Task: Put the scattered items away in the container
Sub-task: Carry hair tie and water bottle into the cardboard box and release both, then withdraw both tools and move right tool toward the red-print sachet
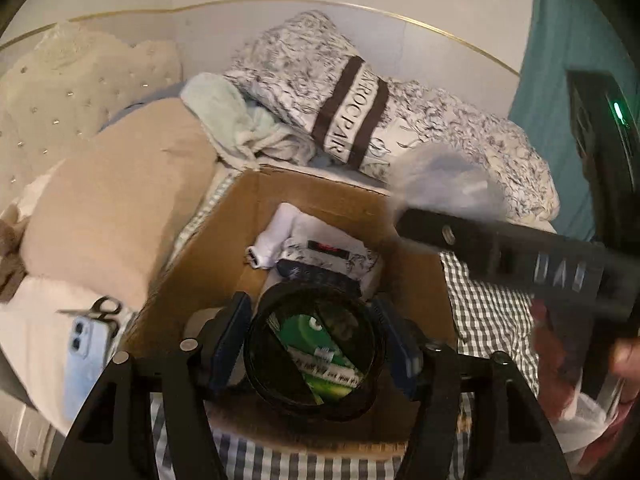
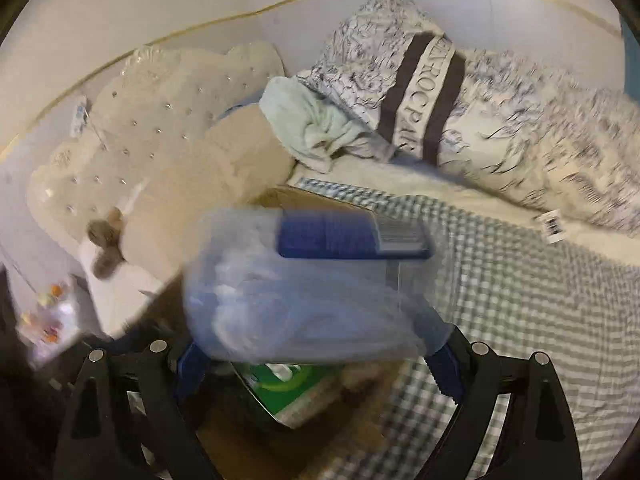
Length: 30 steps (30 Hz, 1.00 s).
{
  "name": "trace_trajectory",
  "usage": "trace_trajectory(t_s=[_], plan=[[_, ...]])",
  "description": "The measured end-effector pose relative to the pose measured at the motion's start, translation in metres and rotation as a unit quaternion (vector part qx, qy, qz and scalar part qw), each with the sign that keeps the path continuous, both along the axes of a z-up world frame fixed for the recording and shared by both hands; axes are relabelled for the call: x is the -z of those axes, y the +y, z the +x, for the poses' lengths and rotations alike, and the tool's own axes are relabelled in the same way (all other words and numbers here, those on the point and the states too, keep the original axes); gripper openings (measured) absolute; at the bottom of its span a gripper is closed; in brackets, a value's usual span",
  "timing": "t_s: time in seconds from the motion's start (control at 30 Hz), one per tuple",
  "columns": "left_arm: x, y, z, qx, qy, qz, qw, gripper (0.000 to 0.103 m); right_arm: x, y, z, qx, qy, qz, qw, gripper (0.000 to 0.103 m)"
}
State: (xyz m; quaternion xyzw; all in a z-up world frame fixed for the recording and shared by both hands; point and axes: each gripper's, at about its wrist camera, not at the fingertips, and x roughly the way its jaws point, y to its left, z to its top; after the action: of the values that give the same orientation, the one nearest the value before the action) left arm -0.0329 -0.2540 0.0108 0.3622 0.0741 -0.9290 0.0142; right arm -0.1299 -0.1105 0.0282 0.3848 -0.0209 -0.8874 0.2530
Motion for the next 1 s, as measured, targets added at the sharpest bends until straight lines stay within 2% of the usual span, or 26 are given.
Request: trace_trajectory(t_s=[0.03, 0.1, 0.23, 0.37, 0.43, 0.5, 0.7, 0.83, 0.93, 1.0], plan=[[0.0, 0.003, -0.001, -0.008, -0.003, -0.013, 0.9999, 0.103, -0.003, 0.004, -0.002, 0.012, 0.006, -0.01, 1.0, 0.092], [-0.004, 0.009, -0.001, -0.022, -0.001, -0.039, 0.999, 0.103, -0.01, 0.012, -0.006, 0.025, 0.017, -0.024, 0.999, 0.094], [-0.009, 0.028, 0.0, -0.021, -0.005, -0.06, 0.998, 0.103, -0.027, 0.04, -0.002, 0.023, 0.045, -0.019, 0.999, 0.094], [-0.021, 0.057, 0.001, -0.032, -0.005, -0.032, 0.999, 0.103, -0.039, 0.091, 0.021, 0.033, 0.077, 0.015, 0.996, 0.094], [-0.035, 0.079, 0.001, -0.027, -0.005, -0.018, 0.9995, 0.103, -0.05, 0.123, 0.036, 0.045, 0.095, 0.043, 0.993, 0.094], [-0.053, 0.105, 0.004, -0.031, 0.003, -0.025, 0.9992, 0.103, -0.066, 0.158, 0.055, 0.066, 0.117, 0.066, 0.989, 0.094], [-0.104, 0.167, 0.031, -0.031, 0.042, -0.036, 0.998, 0.103, -0.11, 0.248, 0.108, 0.112, 0.153, 0.09, 0.978, 0.097], [-0.11, 0.195, 0.049, -0.022, 0.049, -0.064, 0.9965, 0.103, -0.114, 0.287, 0.136, 0.129, 0.169, 0.074, 0.974, 0.1], [-0.104, 0.206, 0.057, -0.02, 0.06, -0.081, 0.9947, 0.103, -0.105, 0.302, 0.141, 0.137, 0.168, 0.057, 0.975, 0.1], [-0.096, 0.209, 0.056, -0.025, 0.062, -0.078, 0.9947, 0.103, -0.095, 0.306, 0.139, 0.134, 0.16, 0.051, 0.977, 0.1]])
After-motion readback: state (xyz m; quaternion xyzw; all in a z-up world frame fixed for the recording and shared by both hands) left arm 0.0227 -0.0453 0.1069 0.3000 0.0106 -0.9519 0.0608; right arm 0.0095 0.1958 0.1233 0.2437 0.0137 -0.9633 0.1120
